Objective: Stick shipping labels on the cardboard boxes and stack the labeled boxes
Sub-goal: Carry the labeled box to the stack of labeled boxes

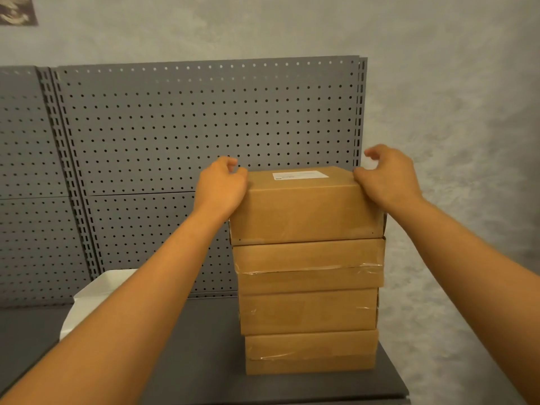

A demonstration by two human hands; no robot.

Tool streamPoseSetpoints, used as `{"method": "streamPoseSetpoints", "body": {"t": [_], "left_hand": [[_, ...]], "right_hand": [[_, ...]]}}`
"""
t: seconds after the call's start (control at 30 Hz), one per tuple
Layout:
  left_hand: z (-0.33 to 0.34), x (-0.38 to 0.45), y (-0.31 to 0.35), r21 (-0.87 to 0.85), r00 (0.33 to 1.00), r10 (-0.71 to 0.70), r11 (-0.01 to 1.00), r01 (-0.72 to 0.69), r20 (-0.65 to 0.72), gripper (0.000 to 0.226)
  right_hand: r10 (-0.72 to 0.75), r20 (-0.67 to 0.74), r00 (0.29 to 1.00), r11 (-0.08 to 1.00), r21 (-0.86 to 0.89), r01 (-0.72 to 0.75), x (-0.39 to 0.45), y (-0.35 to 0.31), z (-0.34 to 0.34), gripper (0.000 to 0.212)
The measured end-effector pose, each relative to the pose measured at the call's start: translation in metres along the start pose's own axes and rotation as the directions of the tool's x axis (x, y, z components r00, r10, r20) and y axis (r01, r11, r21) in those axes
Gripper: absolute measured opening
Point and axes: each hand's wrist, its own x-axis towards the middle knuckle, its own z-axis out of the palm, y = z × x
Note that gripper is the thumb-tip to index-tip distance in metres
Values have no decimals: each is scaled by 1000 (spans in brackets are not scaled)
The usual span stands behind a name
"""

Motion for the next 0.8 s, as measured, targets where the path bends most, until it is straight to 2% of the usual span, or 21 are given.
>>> {"method": "streamPoseSetpoints", "body": {"t": [0.03, 0.1, 0.2, 0.33, 0.5, 0.6, 0.8], "left_hand": [[-4, -2, 2, -10, 998, 60, 998, -60, -16, 36], [-13, -7, 6, -23, 985, 172, 985, -172, -4, 37], [-28, -14, 1, 68, 955, 295, 953, -295, 8, 38], [-58, -24, -30, 300, 928, 372, 888, -349, -21, 41], [-102, -47, -89, 545, 931, 359, 770, -332, 61, 46], [-129, -56, -130, 641, 937, 333, 698, -319, 104, 49], [-196, -55, -222, 804, 931, 269, 479, -353, 248, 56]], "right_hand": [[-109, -65, 992, 993, -60, 105, -2, -7, 0, 46], [-288, -114, 951, 957, -58, 283, -8, -28, 3, 43], [-473, -20, 881, 879, 49, 474, -28, -73, 19, 41], [-626, 73, 777, 778, 128, 615, -65, -125, 58, 44], [-693, 172, 700, 721, 185, 668, -119, -159, 115, 51], [-709, 275, 649, 695, 121, 708, -139, -171, 152, 57], [-610, 457, 647, 710, -47, 702, -175, -196, 230, 63]]}}
